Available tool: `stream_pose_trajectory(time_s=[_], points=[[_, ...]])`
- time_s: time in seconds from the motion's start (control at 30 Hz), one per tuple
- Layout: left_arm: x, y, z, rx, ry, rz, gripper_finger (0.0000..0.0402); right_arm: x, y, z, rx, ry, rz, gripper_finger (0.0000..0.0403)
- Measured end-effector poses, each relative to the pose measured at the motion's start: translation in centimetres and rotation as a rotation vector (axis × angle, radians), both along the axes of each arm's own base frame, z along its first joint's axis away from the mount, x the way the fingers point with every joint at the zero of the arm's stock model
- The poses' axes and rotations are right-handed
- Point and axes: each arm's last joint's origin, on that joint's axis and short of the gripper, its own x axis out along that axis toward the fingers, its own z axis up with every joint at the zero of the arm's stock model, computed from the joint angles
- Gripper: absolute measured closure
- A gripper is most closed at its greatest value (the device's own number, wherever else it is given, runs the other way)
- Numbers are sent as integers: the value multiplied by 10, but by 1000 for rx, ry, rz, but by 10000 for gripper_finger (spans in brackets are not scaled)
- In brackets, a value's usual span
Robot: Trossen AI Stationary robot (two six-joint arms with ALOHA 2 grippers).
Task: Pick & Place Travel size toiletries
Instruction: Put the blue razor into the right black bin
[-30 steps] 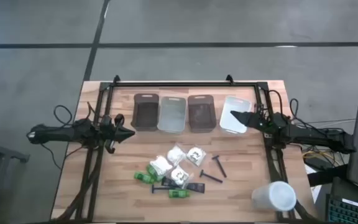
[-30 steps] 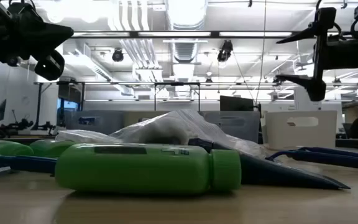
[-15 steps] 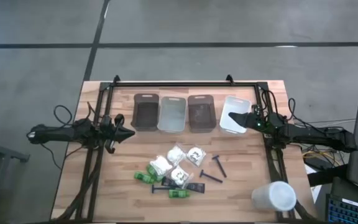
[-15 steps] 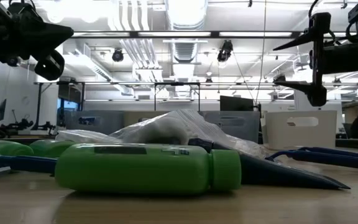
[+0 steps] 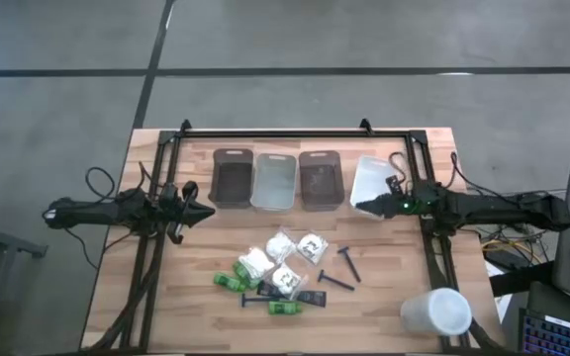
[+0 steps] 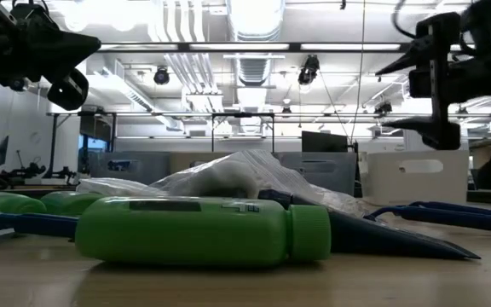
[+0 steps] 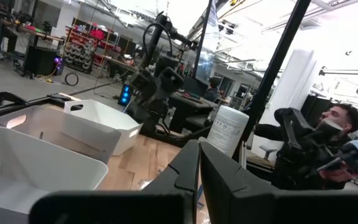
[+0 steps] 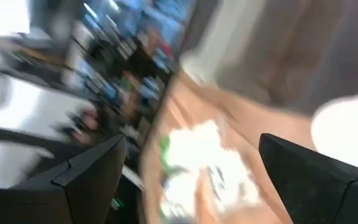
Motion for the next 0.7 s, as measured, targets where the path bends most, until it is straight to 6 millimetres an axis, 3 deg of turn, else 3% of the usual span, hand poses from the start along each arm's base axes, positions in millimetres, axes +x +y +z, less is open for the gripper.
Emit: stream_pose_trajectory(time_s=[0.2,0.4,0.53,0.7], points=[[0,0,0,0,0,0,383,13,15,28,-62,331,80,39],[0,0,0,0,0,0,383,38,26,57,-116,452,93,39],[0,0,0,0,0,0,383,55,35,54,-53,651,88,39],[0,0,0,0,0,0,383,76,52,34,-43,884,122,39]])
